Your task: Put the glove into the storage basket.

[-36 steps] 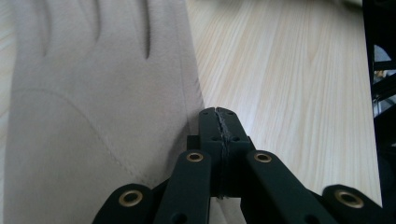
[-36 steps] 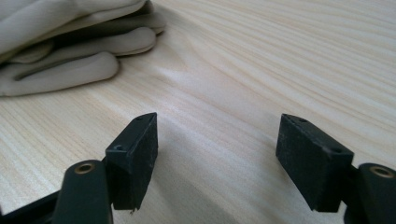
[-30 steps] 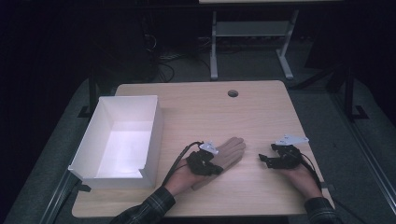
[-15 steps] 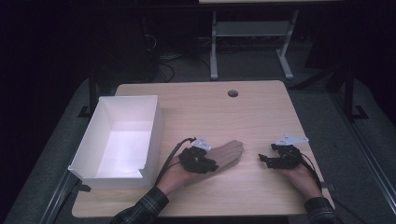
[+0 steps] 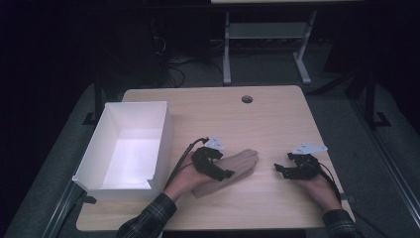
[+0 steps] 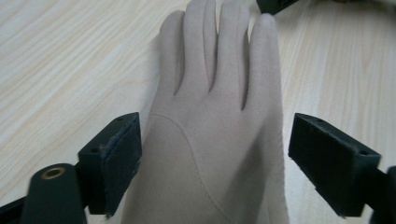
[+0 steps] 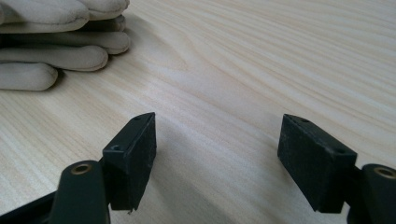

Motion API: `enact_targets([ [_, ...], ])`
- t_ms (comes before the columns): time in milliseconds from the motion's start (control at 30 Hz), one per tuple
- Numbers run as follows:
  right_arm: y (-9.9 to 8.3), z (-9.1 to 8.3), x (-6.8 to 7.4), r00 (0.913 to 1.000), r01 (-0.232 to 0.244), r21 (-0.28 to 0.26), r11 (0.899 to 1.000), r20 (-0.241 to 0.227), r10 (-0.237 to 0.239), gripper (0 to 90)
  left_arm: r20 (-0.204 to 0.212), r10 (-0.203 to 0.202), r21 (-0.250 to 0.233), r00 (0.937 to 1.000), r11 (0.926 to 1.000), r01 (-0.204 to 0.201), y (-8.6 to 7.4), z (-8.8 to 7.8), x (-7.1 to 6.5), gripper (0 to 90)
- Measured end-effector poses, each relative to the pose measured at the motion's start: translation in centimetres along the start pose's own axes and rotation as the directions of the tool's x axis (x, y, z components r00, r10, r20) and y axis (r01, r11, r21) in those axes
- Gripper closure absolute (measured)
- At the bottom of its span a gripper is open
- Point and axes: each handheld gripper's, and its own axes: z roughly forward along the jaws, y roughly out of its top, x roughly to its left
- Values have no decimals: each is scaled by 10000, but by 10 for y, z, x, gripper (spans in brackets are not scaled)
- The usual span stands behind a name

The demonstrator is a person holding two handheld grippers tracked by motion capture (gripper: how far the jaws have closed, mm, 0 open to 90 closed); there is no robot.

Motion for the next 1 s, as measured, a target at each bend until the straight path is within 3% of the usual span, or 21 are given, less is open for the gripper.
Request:
enact_targets([
  [100,0,0,0,10000,-16,4,10000,-1,16,275,55,193,252,9998,9995,-195,-1,4,0,140],
  [267,0,0,0,10000,-26,9,10000,-1,26,275,19,135,474,9999,9988,-135,-4,12,-2,134],
  [300,0,0,0,10000,-23,9,10000,1,23,275,-54,332,674,9994,9972,-328,-4,12,-2,131],
  [433,0,0,0,10000,-21,7,10000,3,21,275,-292,408,777,9987,9962,-384,-5,17,-4,128],
  [467,0,0,0,10000,-23,9,10000,3,23,275,-368,597,933,9975,9941,-561,-5,17,-4,127],
  [733,0,0,0,10000,-20,6,10000,1,20,275,-397,551,1031,9977,9934,-507,-8,24,-8,127],
  [800,0,0,0,10000,-38,11,10000,4,38,275,-524,949,1227,9941,9885,-879,-9,25,-10,125],
  [1000,0,0,0,10000,-44,16,10000,2,44,275,-497,1002,1169,9937,9887,-938,-10,23,-13,171],
])
